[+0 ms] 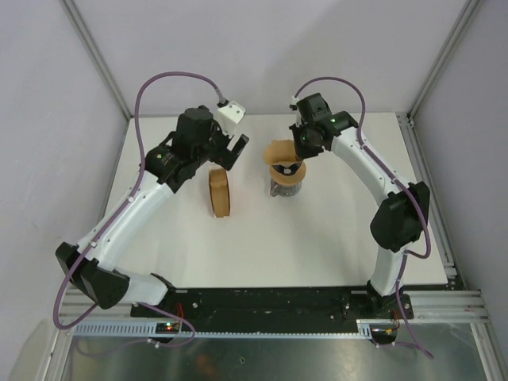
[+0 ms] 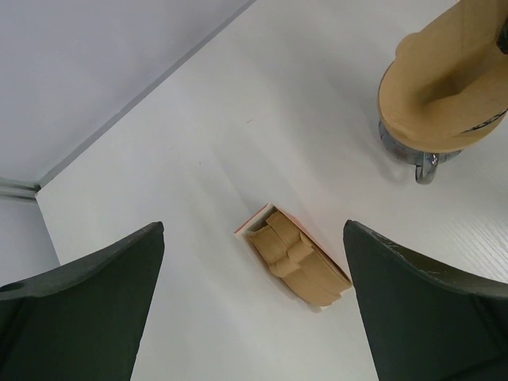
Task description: Place the coffee filter in the dripper
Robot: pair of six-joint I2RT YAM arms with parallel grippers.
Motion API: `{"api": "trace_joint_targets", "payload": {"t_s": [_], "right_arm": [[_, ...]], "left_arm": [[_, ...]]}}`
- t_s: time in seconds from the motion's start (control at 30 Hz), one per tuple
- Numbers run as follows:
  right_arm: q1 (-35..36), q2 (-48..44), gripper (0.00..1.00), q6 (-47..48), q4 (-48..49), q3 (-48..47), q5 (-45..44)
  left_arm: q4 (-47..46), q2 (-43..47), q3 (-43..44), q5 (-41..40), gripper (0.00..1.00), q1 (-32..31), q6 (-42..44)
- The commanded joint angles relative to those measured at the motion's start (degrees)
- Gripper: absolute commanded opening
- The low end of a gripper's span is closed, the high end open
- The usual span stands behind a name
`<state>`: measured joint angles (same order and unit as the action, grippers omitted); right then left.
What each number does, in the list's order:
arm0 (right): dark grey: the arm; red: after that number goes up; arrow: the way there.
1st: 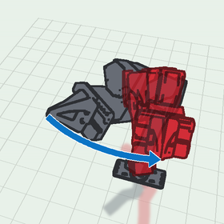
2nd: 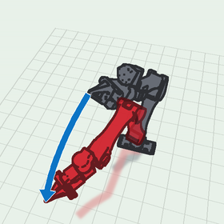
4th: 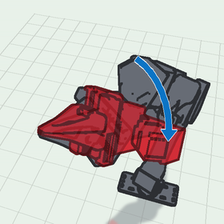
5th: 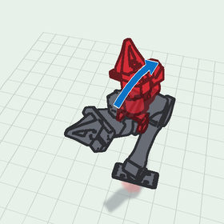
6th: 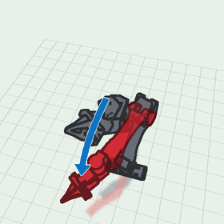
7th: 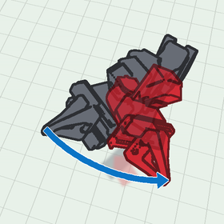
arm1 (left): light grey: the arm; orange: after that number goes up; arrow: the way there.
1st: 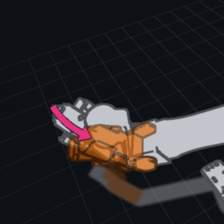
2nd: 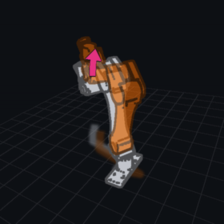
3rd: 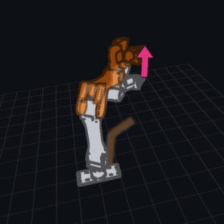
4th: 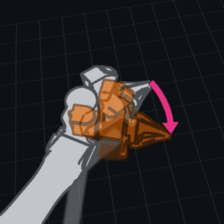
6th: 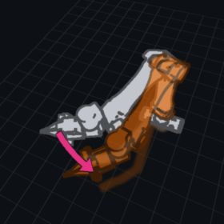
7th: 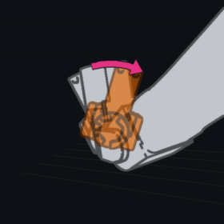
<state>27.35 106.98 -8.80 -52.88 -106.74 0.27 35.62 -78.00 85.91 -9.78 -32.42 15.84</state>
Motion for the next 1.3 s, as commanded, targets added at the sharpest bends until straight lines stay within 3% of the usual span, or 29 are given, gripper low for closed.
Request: {"api": "trace_joint_targets", "payload": {"t_s": [0.0,0.3,0.63,1.27], "right_arm": [[-0.2,0.9,0.10,1.2,0.2,-0.3,-0.2],[0.8,0.5,0.34,1.9,1.5,0.0,-4.6],[0.9,0.0,0.49,2.6,2.5,2.2,-7.3],[3.1,0.9,0.52,4.8,3.4,1.0,-7.7]], "left_arm": [[-1.8,-0.1,-0.6,1.4,1.00,0.4,-1.4],[-1.8,0.0,-0.6,2.1,1.00,0.3,-1.6],[-1.8,0.0,-0.7,2.7,1.00,0.4,-1.6],[-1.8,0.6,-0.8,3.0,1.00,0.4,-1.3]]}}
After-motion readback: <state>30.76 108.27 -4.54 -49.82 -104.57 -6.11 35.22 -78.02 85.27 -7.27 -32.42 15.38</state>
